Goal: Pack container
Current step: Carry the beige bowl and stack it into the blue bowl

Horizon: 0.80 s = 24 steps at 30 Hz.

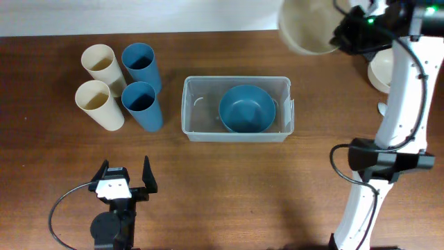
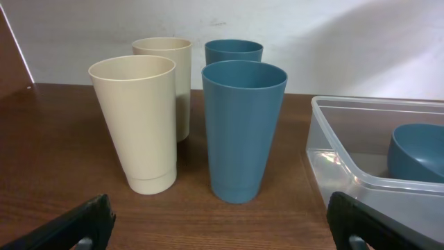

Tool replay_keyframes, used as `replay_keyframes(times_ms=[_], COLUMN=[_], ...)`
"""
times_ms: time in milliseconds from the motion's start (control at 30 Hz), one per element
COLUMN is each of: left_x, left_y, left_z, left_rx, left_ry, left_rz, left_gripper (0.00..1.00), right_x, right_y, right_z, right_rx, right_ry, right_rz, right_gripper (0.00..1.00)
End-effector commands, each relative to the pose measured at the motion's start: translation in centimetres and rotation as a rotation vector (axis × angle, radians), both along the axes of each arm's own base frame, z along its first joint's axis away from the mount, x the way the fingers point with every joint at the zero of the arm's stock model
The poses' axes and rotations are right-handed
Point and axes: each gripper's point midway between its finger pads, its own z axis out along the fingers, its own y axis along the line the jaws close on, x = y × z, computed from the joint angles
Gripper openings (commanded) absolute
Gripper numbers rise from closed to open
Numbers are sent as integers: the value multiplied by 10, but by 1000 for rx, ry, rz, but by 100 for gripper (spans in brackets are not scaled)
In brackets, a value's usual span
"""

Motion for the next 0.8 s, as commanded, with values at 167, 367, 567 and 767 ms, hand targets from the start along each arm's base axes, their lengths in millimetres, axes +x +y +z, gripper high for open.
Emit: replay_keyframes(times_ms=[167,367,567,767], left_x=[0,0,0,0], left_y=[-3,-3,-3,-3], left_z=[-2,-2,-2,-2], left_rx=[7,7,7,7], left_ry=[8,8,8,8], left_rz=[-18,-18,-18,-18], left_gripper=[100,100,100,100], right_x=[-21,-60,-86,-77], right_y=[74,112,121,116], right_z=[14,-43,-89,-118], right_rx=[-58,-275,-434,-427], right_ry=[-69,140,293,325], right_rz=[277,393,462,448], right_gripper=[4,4,4,4])
